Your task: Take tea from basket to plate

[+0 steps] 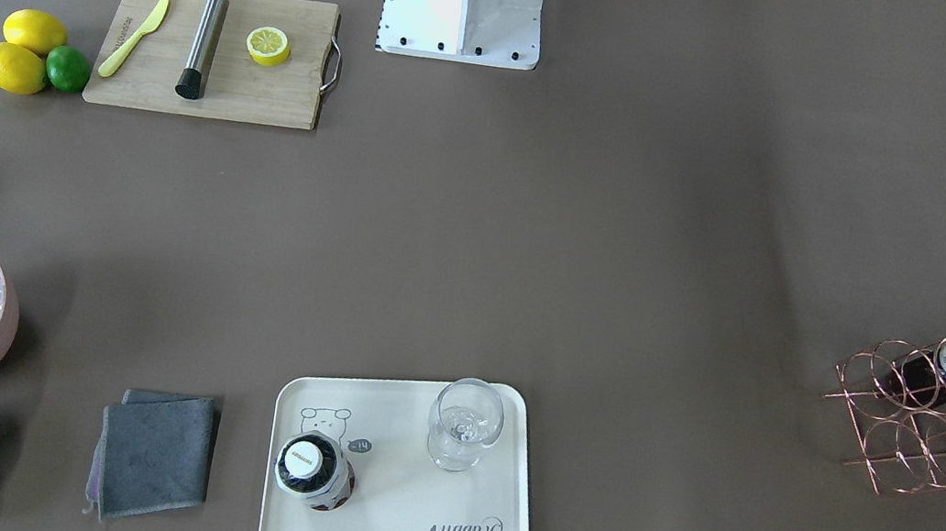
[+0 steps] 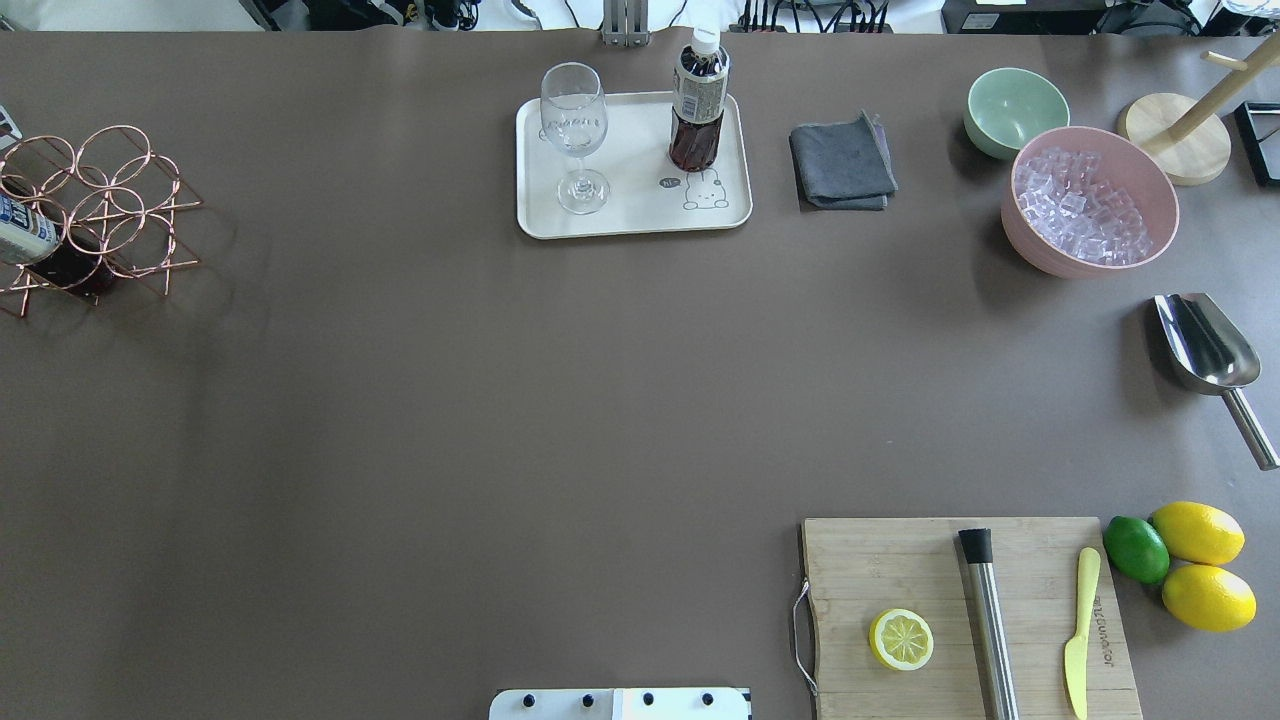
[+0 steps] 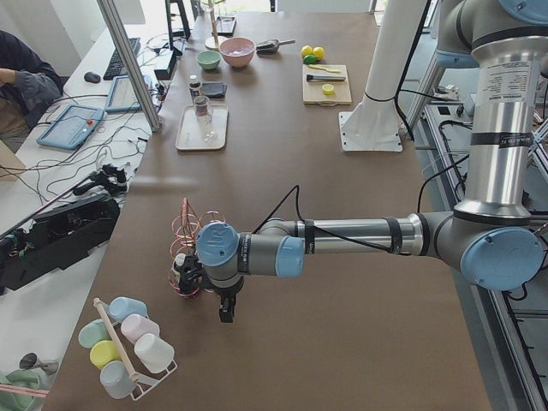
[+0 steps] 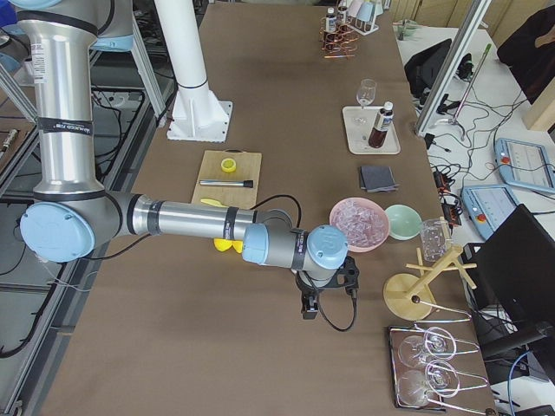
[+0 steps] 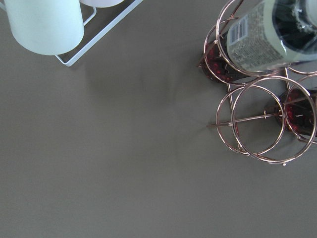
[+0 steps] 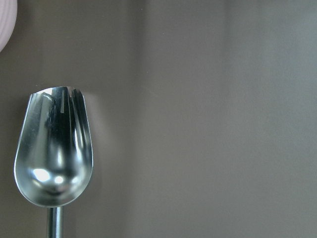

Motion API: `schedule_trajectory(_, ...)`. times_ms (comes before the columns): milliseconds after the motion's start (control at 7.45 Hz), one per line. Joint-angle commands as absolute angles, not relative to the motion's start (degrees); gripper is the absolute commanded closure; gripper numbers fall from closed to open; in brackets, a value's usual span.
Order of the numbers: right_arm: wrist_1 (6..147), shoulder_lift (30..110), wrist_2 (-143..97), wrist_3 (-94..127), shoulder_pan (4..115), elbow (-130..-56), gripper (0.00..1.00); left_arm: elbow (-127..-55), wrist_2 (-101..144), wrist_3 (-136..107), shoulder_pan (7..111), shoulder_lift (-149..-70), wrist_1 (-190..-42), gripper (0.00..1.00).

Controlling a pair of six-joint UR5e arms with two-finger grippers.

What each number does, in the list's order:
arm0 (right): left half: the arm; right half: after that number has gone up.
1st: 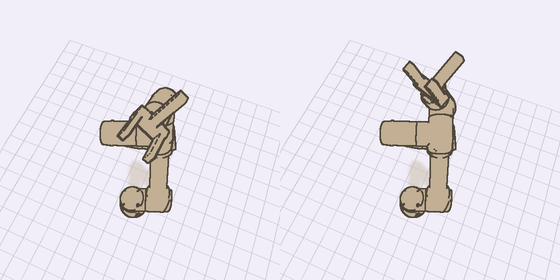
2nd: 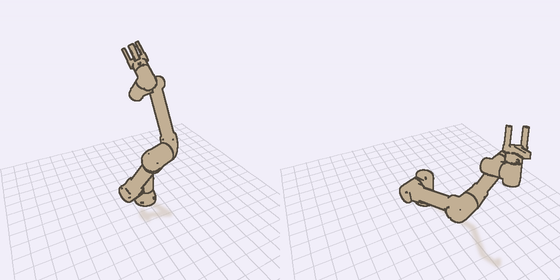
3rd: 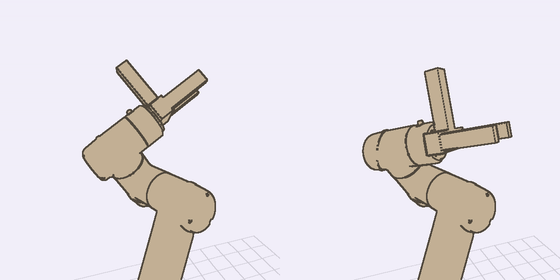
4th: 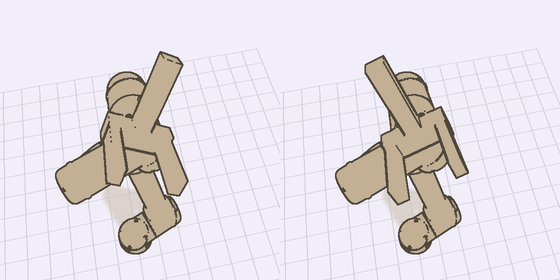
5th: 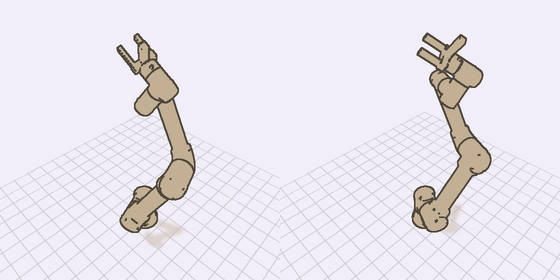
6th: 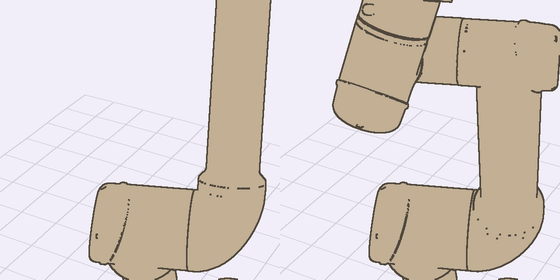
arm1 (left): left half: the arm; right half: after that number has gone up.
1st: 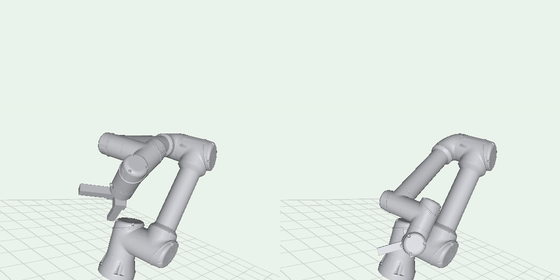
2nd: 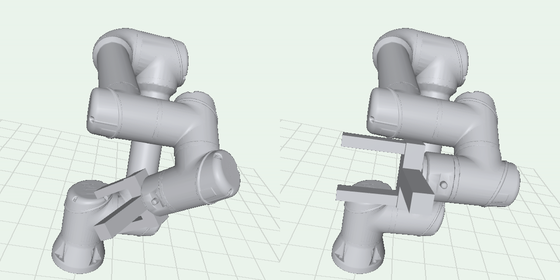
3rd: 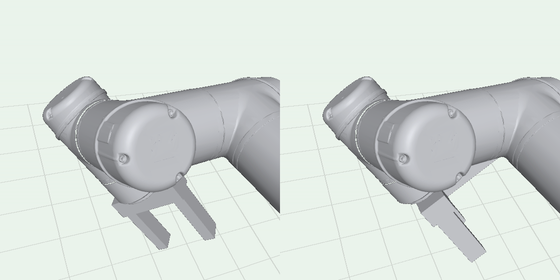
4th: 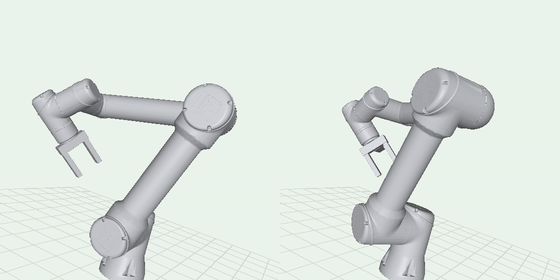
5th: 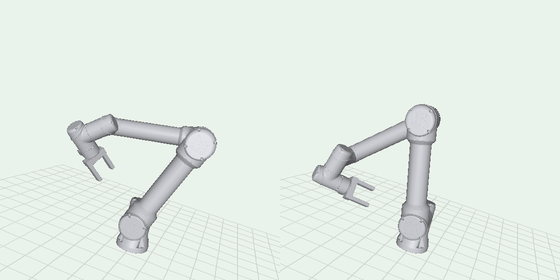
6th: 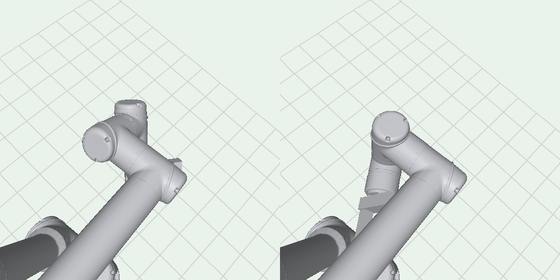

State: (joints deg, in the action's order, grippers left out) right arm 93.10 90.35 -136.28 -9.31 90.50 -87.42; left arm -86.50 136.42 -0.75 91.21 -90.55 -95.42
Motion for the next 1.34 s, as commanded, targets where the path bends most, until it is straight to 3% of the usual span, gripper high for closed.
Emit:
schedule_trajectory(0,93.1,90.4,-136.2,-9.3,90.5,-87.6,0.00,-86.8,136.3,-0.5,91.6,-90.6,-95.4,0.01)
schedule_trajectory(1208,93.3,90.9,-135.4,-9.1,91.1,-89.5,0.00,-88.1,136.5,-0.9,91.7,-90.4,-94.9,0.01)
